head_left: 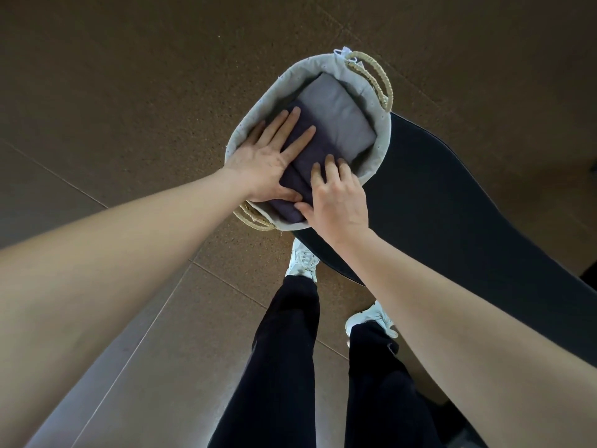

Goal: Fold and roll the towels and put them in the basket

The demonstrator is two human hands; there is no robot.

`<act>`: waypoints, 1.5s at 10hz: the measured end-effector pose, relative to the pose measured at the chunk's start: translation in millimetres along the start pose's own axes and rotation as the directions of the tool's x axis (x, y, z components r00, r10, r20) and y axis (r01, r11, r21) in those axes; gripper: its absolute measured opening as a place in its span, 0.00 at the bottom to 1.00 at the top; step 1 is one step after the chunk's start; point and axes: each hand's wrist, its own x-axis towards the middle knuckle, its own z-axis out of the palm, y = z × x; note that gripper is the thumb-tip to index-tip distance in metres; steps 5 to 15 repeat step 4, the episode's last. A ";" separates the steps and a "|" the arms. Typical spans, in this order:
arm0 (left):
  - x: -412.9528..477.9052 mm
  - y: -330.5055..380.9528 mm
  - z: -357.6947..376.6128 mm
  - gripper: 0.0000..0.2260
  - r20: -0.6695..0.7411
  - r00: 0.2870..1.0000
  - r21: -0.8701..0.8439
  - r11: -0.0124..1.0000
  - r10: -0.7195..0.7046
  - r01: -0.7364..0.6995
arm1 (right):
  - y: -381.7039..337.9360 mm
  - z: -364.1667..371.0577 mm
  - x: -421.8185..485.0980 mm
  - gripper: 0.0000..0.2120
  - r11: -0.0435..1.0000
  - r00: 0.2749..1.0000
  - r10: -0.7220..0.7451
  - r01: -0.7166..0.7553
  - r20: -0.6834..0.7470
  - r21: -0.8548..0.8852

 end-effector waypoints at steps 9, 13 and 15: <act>-51.5 33.9 -6.6 0.46 -0.188 0.978 -0.099 0.992 -0.092 0.074 | 32.4 -16.4 -45.3 0.36 0.990 0.983 -0.040 0.063 -0.178 0.126; -51.5 33.9 -6.6 0.46 -0.188 0.978 -0.099 0.992 -0.092 0.074 | 32.4 -16.4 -45.3 0.36 0.990 0.983 -0.040 0.063 -0.178 0.126; -51.5 33.9 -6.6 0.46 -0.188 0.978 -0.099 0.992 -0.092 0.074 | 32.4 -16.4 -45.3 0.36 0.990 0.983 -0.040 0.063 -0.178 0.126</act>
